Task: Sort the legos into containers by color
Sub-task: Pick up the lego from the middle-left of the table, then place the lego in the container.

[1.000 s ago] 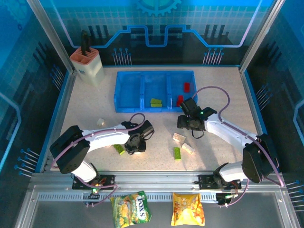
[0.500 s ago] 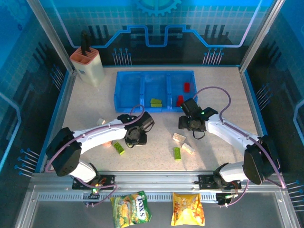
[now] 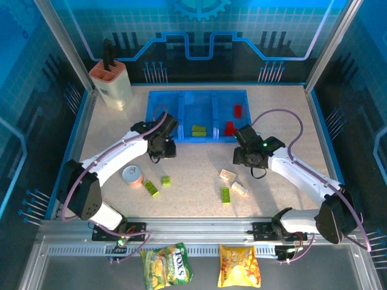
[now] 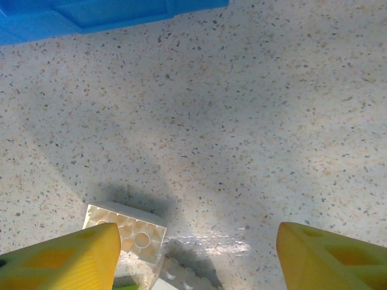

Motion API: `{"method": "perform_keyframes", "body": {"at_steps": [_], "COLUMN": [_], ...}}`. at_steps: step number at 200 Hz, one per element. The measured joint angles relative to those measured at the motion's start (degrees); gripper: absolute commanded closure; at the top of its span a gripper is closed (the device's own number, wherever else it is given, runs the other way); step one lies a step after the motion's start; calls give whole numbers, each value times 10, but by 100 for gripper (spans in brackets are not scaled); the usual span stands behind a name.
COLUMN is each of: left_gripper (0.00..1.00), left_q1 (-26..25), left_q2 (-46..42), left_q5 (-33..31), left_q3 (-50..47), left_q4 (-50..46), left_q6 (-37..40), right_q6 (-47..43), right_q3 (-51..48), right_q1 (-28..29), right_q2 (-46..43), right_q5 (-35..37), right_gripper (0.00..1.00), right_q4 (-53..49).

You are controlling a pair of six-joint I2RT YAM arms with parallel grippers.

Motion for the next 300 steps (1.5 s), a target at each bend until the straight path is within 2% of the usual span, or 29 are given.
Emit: {"method": "perform_keyframes", "body": {"at_steps": [57,131,236,300], "left_gripper": [65,65,65,62], "left_q1": [65,126,153,160], "left_q2": [85,195,379,447], "left_q5": [0,5,17,31], "left_q3": [110,240,417,442], "left_q4": [-3,-3,-9,-11], "left_q6": [91,153,195,197], "right_q6": [4,13,18,23], "right_q3": [5,4,1,-1], "right_q1": [0,0,0,0], "right_q2": [-47,-111,-129,-134], "right_q5": [17,23,33,33], "right_gripper": [30,30,30,30], "right_q4": [-47,-85,-107,-111]}}
